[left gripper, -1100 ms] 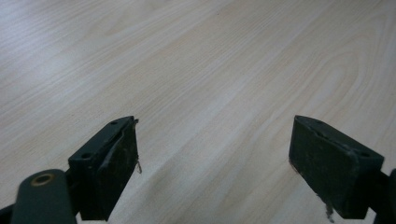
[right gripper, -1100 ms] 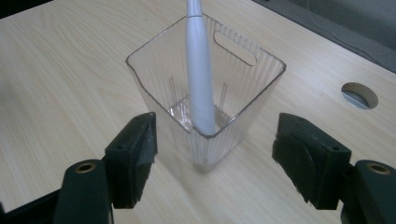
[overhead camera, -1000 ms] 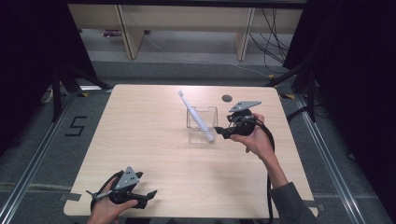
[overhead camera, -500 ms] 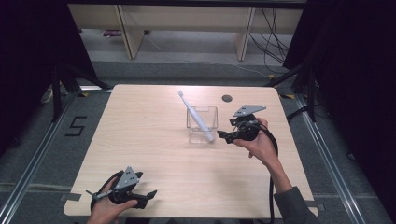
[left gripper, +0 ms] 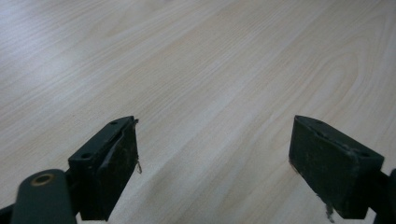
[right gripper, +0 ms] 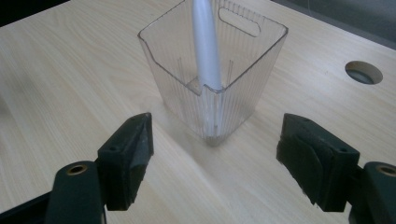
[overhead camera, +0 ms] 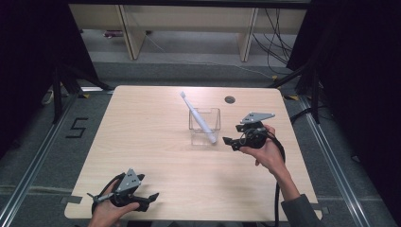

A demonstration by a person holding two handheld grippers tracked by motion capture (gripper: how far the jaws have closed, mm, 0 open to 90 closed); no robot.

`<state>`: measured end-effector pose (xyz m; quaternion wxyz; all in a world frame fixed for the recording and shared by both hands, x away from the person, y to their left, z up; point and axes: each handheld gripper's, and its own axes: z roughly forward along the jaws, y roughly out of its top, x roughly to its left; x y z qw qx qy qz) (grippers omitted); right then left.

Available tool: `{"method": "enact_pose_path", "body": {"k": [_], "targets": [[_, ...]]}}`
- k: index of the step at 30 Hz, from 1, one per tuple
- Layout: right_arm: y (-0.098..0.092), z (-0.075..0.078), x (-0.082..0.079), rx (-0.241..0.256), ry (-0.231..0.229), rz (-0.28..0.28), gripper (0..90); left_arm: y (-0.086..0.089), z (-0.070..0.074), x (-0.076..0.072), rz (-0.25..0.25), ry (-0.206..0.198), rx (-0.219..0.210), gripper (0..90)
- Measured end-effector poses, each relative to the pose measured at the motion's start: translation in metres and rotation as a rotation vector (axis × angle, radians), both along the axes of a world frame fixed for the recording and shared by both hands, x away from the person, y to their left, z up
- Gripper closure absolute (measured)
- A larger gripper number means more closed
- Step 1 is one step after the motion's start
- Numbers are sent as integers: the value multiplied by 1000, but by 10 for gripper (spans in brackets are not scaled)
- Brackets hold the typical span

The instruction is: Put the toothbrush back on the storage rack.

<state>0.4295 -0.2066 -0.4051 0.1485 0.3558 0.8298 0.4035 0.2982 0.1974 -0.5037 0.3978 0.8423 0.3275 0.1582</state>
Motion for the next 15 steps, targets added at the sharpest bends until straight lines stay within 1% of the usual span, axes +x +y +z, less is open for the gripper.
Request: {"method": "enact_pose_path", "body": {"k": [1, 2, 3, 4, 5, 6, 7, 8, 10, 11, 12, 13, 14, 15], "targets": [[-2, -2, 1, -1, -16, 13, 271, 0, 0, 0, 0, 0, -1, 151], [-2, -3, -2, 10, -4, -6, 269, 0, 0, 0, 0, 0, 2, 151], [-4, -4, -1, 1, -21, 8, 268, 0, -1, 0, -1, -5, -5, 151], [-5, -5, -3, 5, -14, -4, 267, 0, 0, 0, -6, 0, -4, 151], [-6, -8, -5, 20, 3, -4, 266, 0, 0, 0, -6, -3, -7, 151], [-6, -8, -5, 20, 3, -4, 266, 0, 0, 0, -6, -3, -7, 151], [-9, -11, -6, 5, -11, -2, 261, -1, 0, -1, 4, 2, -15, 151], [-9, -13, -7, 13, -5, -5, 260, -1, 0, -1, 3, 1, -17, 151], [-10, -14, -7, 12, -6, 0, 260, -1, 0, -1, 4, 1, -16, 151], [-11, -16, -10, 20, 11, -14, 256, -1, -1, 0, 2, -3, -23, 151], [-11, -16, -10, 20, 11, -14, 256, -1, -1, 0, 2, -3, -23, 151], [-12, -17, -10, 9, -1, -5, 249, 0, 0, 0, -2, -7, 0, 151], [-12, -19, -13, 26, 15, -18, 246, 0, 0, 0, -1, -7, -3, 151], [-12, -19, -13, 26, 15, -18, 246, -1, -1, 0, 3, -3, -25, 151]]}}
